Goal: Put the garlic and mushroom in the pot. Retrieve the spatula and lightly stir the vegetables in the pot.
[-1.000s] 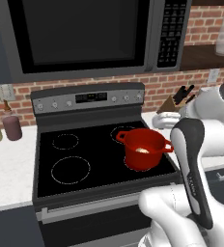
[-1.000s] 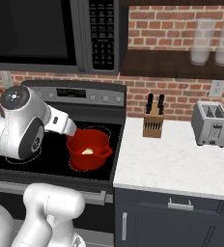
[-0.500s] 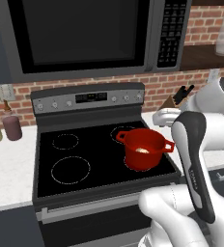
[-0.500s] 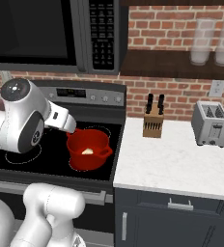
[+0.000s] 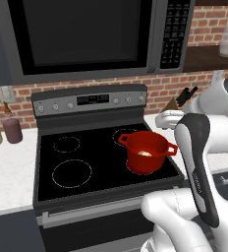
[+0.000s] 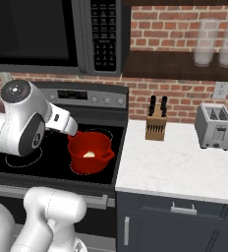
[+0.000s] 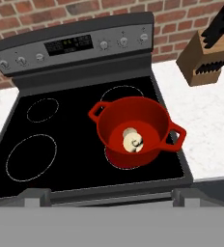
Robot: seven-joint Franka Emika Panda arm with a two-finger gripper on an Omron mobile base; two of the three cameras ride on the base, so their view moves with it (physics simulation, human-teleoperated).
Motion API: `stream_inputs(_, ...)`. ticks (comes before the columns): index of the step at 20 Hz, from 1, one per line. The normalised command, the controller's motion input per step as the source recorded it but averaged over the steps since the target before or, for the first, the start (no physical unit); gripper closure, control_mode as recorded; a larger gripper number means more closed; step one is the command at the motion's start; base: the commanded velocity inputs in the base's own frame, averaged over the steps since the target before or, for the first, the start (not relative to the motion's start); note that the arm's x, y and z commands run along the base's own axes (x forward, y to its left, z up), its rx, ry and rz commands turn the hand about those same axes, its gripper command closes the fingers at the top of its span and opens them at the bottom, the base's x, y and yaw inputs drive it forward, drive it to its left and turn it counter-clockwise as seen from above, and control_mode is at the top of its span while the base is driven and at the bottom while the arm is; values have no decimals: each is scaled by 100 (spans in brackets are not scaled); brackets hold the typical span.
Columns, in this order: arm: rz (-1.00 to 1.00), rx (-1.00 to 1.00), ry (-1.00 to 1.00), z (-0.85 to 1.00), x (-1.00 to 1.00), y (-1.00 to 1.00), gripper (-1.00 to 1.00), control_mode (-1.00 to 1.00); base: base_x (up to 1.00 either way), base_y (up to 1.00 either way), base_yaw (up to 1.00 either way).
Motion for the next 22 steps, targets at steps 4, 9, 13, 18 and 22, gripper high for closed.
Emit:
stream_inputs(4,0,0,0,0,-4,0,-100,-100,0,0,0)
stream_inputs(9,0,0,0,0,-4,0,-100,-100,0,0,0)
stream_inputs(13,0,0,0,-2,-5,11,-100,-100,0,0,0)
stream_inputs(18,0,0,0,-1,0,8,-100,100,0,50,0)
stream_inputs(22,0,0,0,0,0,0,-100,100,-3,87,0)
